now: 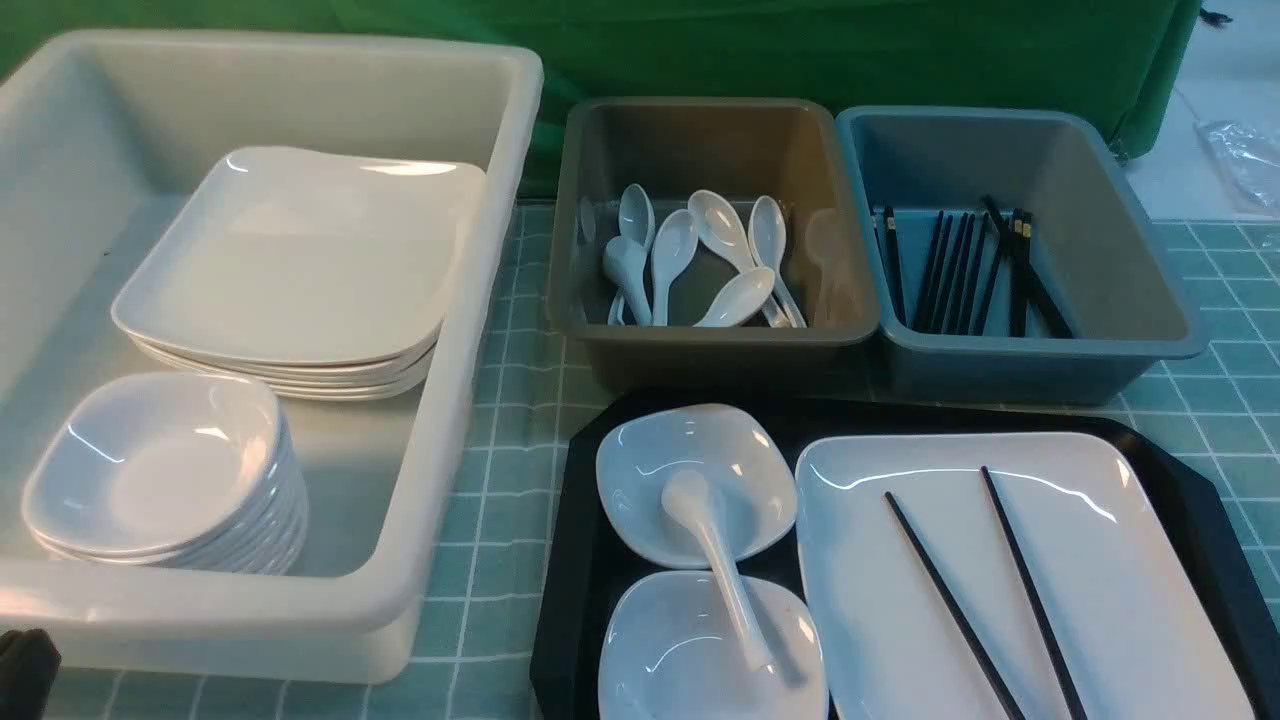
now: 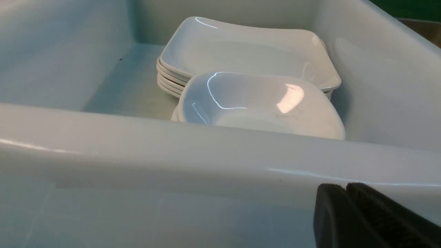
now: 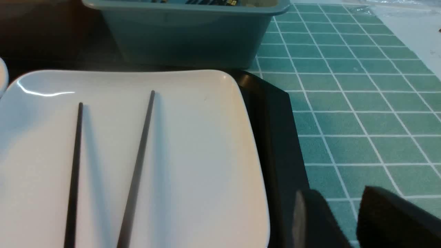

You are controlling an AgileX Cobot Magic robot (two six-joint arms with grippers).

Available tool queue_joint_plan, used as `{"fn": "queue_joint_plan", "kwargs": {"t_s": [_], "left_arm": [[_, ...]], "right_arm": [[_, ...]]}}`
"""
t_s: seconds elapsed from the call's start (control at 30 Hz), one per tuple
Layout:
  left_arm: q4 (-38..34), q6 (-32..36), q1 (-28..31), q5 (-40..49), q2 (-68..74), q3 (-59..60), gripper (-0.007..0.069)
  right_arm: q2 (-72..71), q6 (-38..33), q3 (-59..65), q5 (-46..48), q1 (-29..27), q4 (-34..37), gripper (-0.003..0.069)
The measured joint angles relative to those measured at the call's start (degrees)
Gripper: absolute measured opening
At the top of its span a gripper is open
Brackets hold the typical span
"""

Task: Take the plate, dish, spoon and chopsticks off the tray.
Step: Use the left arm to grab a soup spoon from the plate

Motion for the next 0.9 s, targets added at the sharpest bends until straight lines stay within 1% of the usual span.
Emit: {"fn": "queue_joint_plan", "kwargs": {"t_s": [0.2,0.3,0.33,0.37,0.4,0.43,0.47,0.5,0.53,0.57,0.6,0.7,0.8,0.83,0.87,0.9], "left_arm": [[0.00,0.00,0.00,0.00,0.00,0.00,0.0017],[-1.85,-0.47,0.00,-0.55,0.00,0.00,0.0017],[-5.25,-1.82,0.00,-2.32,0.00,0.00,0.0017],[-10.44,-3.25,0.00,-4.20,0.00,0.00,0.0017],[-11.43,-3.56,0.00,-4.61,0.00,0.00,0.0017],[-16.43,-5.11,0.00,-6.76,0.00,0.00,0.0017],[-24.11,-7.48,0.00,-10.90,0.00,0.00,0.0017],[-28.09,-8.31,0.00,-12.76,0.00,0.00,0.0017],[-29.40,-8.82,0.00,-13.72,0.00,0.00,0.0017],[-32.44,-9.88,0.00,-17.15,0.00,0.00,0.0017],[-33.85,-10.62,0.00,-20.51,0.00,0.00,0.0017],[-35.05,-13.30,0.00,-30.22,0.00,0.00,0.0017],[-34.23,-16.23,0.00,-35.04,0.00,0.00,0.0017],[-31.23,-18.32,0.00,-39.63,0.00,0.00,0.0017],[-30.12,-18.47,0.00,-40.13,0.00,0.00,0.0017],[-25.78,-19.20,0.00,-43.69,0.00,0.00,0.0017]], "right_arm": [[0.00,0.00,0.00,0.00,0.00,0.00,0.0241],[0.00,0.00,0.00,0.00,0.00,0.00,0.0241],[0.00,0.00,0.00,0.00,0.00,0.00,0.0241],[0.00,0.00,0.00,0.00,0.00,0.00,0.0241],[0.00,0.00,0.00,0.00,0.00,0.00,0.0241],[0.00,0.00,0.00,0.00,0.00,0.00,0.0241],[0.00,0.00,0.00,0.00,0.00,0.00,0.0241],[0.00,0.00,0.00,0.00,0.00,0.00,0.0241],[0.00,0.00,0.00,0.00,0.00,0.00,0.0241],[0.00,0.00,0.00,0.00,0.00,0.00,0.0241],[0.00,0.00,0.00,0.00,0.00,0.00,0.0241],[0.00,0.00,0.00,0.00,0.00,0.00,0.0241],[0.00,0.00,0.00,0.00,0.00,0.00,0.0241],[0.00,0.00,0.00,0.00,0.00,0.00,0.0241],[0.00,0.00,0.00,0.00,0.00,0.00,0.0241],[0.00,0.00,0.00,-0.22,0.00,0.00,0.0241]]}}
